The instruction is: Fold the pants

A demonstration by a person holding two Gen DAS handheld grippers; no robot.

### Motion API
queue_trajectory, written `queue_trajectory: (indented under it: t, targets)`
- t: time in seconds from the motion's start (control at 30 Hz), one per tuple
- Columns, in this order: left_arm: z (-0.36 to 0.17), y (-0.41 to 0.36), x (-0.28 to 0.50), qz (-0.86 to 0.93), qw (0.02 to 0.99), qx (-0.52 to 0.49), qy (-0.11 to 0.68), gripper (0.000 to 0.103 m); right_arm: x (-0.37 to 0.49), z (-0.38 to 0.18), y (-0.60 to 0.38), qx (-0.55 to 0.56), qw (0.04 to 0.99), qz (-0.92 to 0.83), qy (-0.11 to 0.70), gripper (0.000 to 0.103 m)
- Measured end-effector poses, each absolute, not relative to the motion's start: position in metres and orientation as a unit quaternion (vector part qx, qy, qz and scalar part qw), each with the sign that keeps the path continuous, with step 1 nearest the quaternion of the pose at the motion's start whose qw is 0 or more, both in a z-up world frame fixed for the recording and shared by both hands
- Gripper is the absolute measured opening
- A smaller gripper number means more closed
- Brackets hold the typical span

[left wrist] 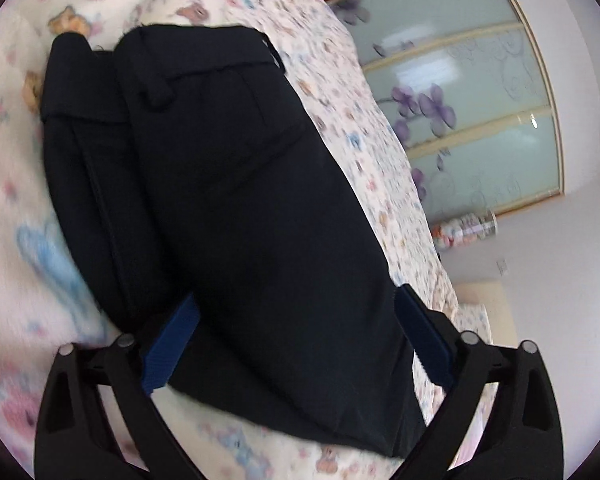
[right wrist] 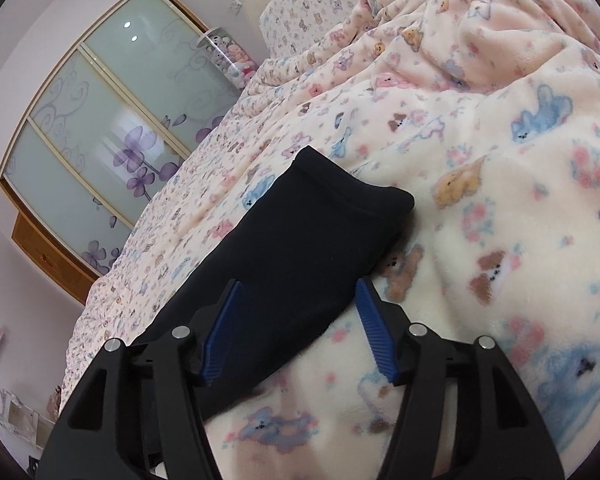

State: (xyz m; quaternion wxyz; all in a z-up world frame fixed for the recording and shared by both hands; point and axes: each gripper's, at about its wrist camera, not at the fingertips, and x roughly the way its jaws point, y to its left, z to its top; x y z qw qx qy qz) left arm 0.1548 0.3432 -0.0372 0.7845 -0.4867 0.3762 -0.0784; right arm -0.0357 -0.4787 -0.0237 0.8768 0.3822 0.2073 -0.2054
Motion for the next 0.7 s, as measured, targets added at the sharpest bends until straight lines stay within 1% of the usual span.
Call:
queue_trajectory:
  t: [0.03,0.07,0.1,0.13,0.17,0.2,0.23,0.33,0.53,0.63,0.7]
  targets:
    - [-0.038,0.345,0.158,-0.071,0.784,-0.491,0.374,0.089,-0.036,-0.024,-0.478,0.382,0.877,-0.205,0.207,0.062]
    - [-0.04,0.349,0.162,-0.059,0.783,-0.494,0.373,0.081,-0.035,-0.024,-0.478,0.382,0.877,-0.205,0.208,0.062]
    - [-0.042,0.351,0.163,-0.048,0.782,-0.498,0.372,0.075,-0.035,-0.024,-0.478,0.382,0.877,-0.205,0.207,0.062]
    - [-0.044,0.352,0.164,-0.038,0.781,-0.5,0.372,0.059,-0.034,-0.024,-0.477,0.382,0.877,-0.205,0.207,0.062]
    - [-0.047,0.356,0.166,-0.033,0.78,-0.502,0.371,0.036,-0.035,-0.024,-0.477,0.382,0.877,-0.205,0.208,0.062]
    - [-0.048,0.359,0.167,-0.028,0.781,-0.501,0.372,0.022,-0.034,-0.024,-0.477,0.381,0.877,-0.206,0.208,0.063]
    - [-0.048,0.358,0.164,-0.024,0.782,-0.501,0.369,0.011,-0.035,-0.024,-0.477,0.381,0.877,-0.206,0.207,0.063]
    - [-0.039,0.361,0.154,-0.03,0.796,-0.495,0.347,0.008,-0.034,-0.024,-0.477,0.38,0.878,-0.204,0.207,0.064]
    - [-0.003,0.361,0.121,-0.032,0.836,-0.462,0.296,0.007,-0.035,-0.023,-0.476,0.379,0.881,-0.198,0.202,0.064]
    - [-0.011,0.366,0.107,-0.016,0.84,-0.455,0.294,0.007,-0.035,-0.023,-0.477,0.379,0.882,-0.196,0.2,0.065]
    - [-0.036,0.373,0.103,0.003,0.822,-0.477,0.31,0.008,-0.035,-0.023,-0.476,0.379,0.882,-0.195,0.2,0.065]
